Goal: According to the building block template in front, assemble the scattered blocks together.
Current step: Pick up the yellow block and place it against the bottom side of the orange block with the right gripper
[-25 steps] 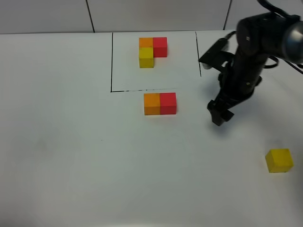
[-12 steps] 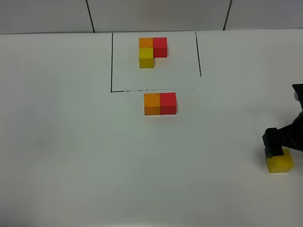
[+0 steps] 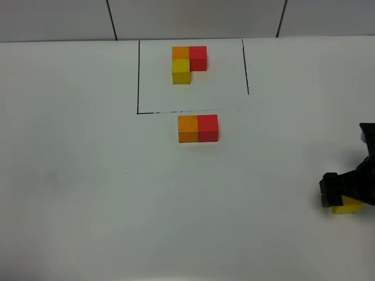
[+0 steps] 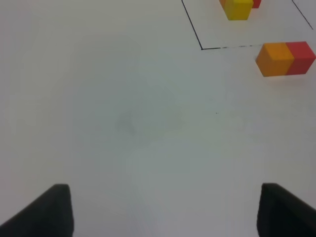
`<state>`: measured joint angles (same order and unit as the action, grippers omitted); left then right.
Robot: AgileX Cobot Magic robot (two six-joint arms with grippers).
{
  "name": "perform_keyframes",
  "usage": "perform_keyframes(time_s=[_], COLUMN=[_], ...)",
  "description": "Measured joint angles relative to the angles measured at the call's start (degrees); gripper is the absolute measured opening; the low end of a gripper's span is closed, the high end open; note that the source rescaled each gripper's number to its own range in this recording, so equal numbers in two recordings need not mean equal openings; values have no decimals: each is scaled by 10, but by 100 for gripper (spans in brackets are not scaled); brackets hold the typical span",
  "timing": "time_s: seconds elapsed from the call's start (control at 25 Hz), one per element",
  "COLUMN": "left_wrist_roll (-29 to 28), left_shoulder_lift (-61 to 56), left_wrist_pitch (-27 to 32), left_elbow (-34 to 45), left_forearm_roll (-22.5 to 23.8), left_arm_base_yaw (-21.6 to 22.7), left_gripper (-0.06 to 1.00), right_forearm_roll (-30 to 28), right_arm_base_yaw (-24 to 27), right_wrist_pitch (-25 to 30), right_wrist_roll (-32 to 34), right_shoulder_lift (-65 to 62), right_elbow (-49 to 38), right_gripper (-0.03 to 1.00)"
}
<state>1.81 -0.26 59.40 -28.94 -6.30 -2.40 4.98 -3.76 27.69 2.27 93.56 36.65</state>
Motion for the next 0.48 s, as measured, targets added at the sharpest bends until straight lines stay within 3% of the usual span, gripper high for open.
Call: perform_keyframes(time_s=[0.12,0.2,0.28,0.36,0.4,0.48], left_wrist_roll=[0,0,0,0,0,0], left_shoulder_lift=[0,0,0,0,0,0], left_wrist_pitch=[0,0,0,0,0,0], left_elbow=[0,0,0,0,0,0], left_forearm_roll=[0,0,0,0,0,0], left_arm_base_yaw=[0,0,0,0,0,0], left_gripper=[69,69,69,69,69,69], right_forearm_roll=[5,7,16,30,36,40], right_arm_base_yaw=[0,0,0,0,-2,-16], right_wrist_pitch=[-18,-19,-17,-14,-13,-11], right_wrist_roll=[-9,-11,-10,-3,1,9], right_shoulder_lift=[27,34,37,37,37,37], right_elbow=[0,0,0,0,0,0], right_gripper=[88,75,54,15,0,3])
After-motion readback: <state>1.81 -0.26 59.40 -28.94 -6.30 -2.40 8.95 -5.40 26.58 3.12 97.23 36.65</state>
